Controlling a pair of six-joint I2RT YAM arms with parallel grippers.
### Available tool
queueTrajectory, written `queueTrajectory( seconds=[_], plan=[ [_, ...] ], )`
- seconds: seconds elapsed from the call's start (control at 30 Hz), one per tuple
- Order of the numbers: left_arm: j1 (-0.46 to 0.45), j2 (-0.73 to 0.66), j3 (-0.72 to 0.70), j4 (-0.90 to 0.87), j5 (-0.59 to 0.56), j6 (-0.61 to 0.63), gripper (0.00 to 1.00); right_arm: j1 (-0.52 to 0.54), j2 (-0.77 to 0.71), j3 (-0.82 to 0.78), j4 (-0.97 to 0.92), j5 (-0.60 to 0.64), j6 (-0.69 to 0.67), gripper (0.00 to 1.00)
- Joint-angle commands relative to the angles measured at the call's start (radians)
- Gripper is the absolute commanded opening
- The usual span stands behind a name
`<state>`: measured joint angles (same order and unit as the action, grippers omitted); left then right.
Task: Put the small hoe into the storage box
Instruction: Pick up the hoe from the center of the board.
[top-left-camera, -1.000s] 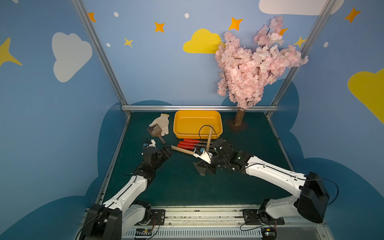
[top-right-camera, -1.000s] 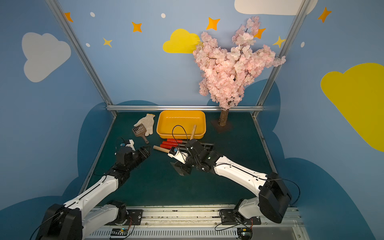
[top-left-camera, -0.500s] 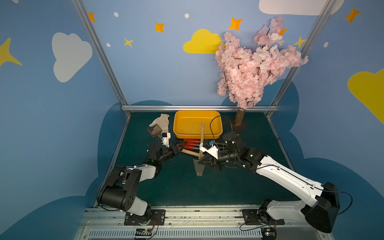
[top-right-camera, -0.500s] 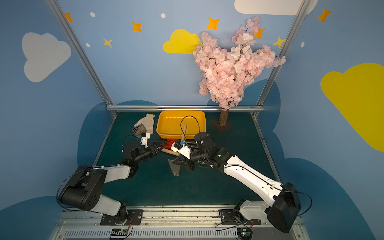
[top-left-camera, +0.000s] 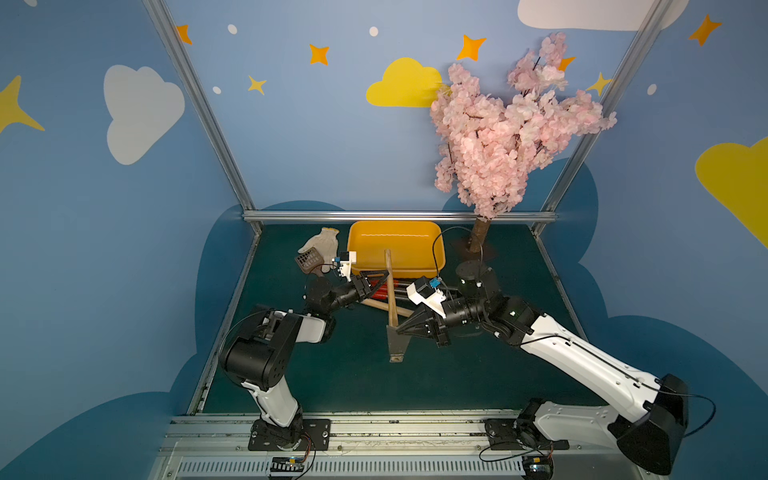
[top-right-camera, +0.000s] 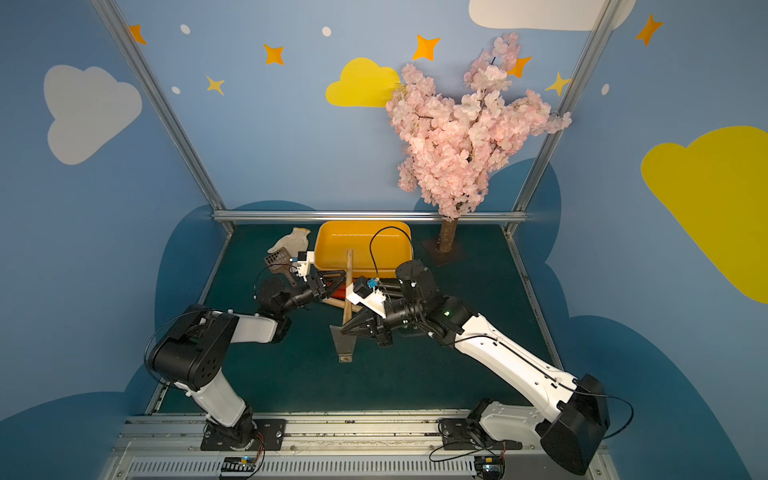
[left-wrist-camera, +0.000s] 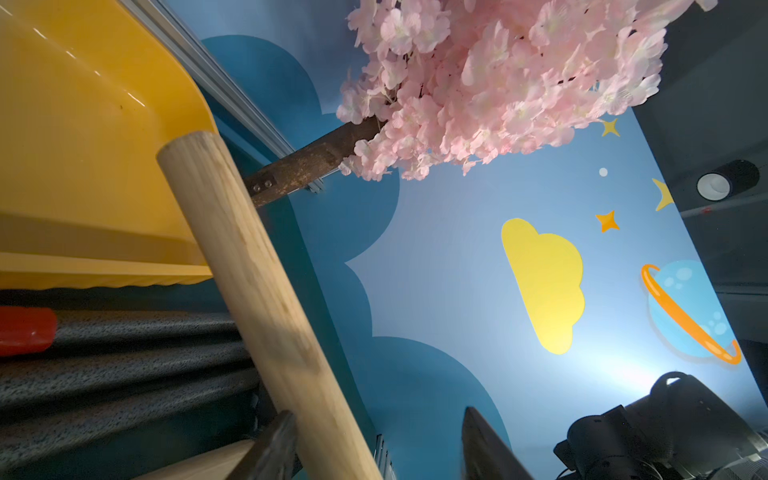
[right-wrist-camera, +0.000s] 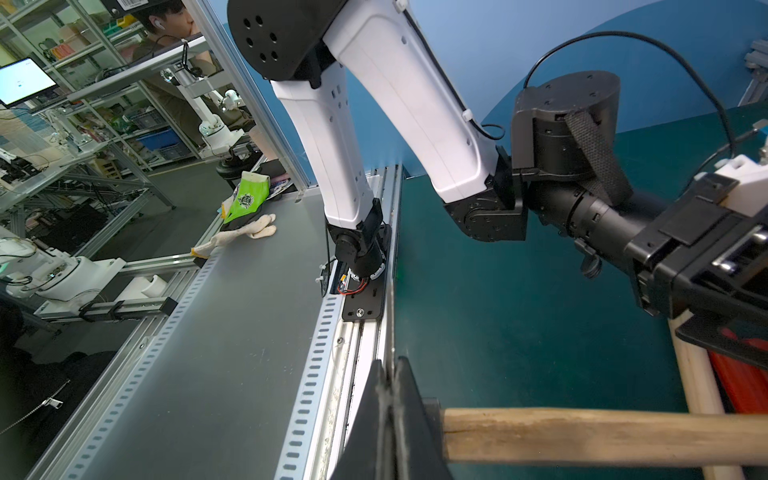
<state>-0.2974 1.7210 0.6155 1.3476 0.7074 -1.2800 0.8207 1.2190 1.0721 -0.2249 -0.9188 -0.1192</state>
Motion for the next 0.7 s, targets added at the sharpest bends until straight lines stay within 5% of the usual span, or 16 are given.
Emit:
queueTrajectory(
  seconds=[0.0,0.43,0.67],
  plan=[
    [-0.018,-0.013,0.031,0.051,0.042,-0.024,0.63,0.002,-0.006,0.019,0.094,-0.097,-0.002,0.00],
    [-0.020,0.025,-0.034,0.050,0.062,-0.003,0.63,-0.024,-0.047,0.045,0.006,-0.056,-0.059,0.00],
    [0.054,-0.024,-0.069,0.043,0.076,-0.007,0.63,-0.051,-0.064,0.044,-0.057,-0.023,-0.088,0.00]
  ],
)
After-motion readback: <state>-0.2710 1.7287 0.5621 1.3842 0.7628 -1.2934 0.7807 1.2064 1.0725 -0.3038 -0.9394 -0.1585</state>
